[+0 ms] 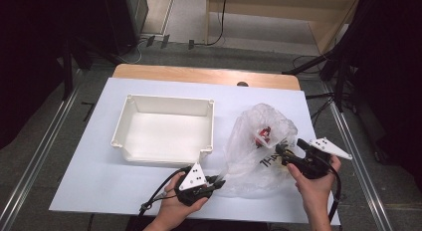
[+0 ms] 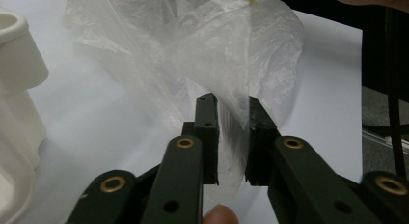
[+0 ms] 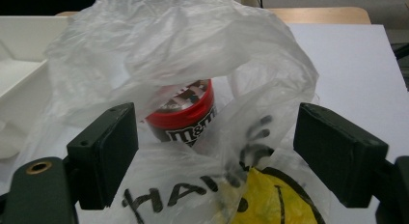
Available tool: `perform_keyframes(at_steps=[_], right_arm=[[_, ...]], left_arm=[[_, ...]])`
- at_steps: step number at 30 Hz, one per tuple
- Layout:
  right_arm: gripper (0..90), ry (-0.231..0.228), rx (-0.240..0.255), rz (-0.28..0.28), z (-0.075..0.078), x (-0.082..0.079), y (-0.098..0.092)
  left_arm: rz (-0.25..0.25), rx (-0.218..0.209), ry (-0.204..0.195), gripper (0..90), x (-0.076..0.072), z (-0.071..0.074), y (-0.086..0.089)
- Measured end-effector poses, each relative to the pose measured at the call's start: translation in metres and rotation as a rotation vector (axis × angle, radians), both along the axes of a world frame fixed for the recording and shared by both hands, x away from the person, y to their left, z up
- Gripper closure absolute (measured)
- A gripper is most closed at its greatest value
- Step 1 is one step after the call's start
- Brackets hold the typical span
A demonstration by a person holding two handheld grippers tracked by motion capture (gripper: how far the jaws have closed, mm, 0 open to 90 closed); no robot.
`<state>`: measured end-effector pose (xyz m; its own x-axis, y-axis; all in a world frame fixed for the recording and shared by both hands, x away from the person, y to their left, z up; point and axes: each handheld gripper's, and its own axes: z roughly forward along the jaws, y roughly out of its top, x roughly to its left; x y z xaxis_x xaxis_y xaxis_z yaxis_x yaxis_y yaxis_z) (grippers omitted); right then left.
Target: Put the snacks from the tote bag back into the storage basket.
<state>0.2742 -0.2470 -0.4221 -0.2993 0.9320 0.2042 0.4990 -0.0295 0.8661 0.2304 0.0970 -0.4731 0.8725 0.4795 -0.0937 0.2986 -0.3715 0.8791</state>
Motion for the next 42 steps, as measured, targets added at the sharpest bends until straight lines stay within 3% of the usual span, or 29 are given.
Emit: perform_keyframes(at_steps=[6,12,15,20,24,26,29,31,34,42], right_arm=[[19.6,-0.090,0.013,0.005,0.019,-0.019,0.005],[17.4,-0.155,-0.074,0.009,0.027,-0.018,0.034],[16.3,-0.121,-0.101,0.058,0.020,-0.006,0.053],[18.1,-0.067,-0.180,0.070,0.003,0.020,0.072],[43.3,-0.071,-0.190,0.084,-0.001,0.035,0.076],[58.8,-0.051,-0.193,0.090,-0.004,0.043,0.075],[77.4,-0.024,-0.164,0.092,-0.006,0.052,0.069],[85.4,-0.006,-0.145,0.115,-0.005,0.058,0.063],[89.4,0.013,-0.162,0.134,-0.004,0.069,0.059],[90.0,0.088,-0.181,0.165,0.000,0.110,0.050]], left_arm=[[0.000,-0.014,0.009,86.3,0.001,0.000,0.000],[-0.003,-0.011,0.009,84.9,0.000,0.000,0.000],[-0.006,-0.013,0.008,83.7,0.001,0.000,0.001],[-0.011,-0.011,0.008,83.4,0.001,0.000,0.001],[-0.010,-0.016,0.013,83.3,0.001,0.000,0.001],[-0.010,-0.016,0.015,83.4,0.001,0.000,0.001],[-0.011,-0.016,0.013,83.7,0.001,0.000,0.002],[-0.012,-0.015,0.013,84.1,0.001,0.000,0.002],[-0.016,-0.013,0.013,86.1,0.001,0.000,0.001],[-0.021,-0.009,0.024,90.0,0.002,0.000,0.000]])
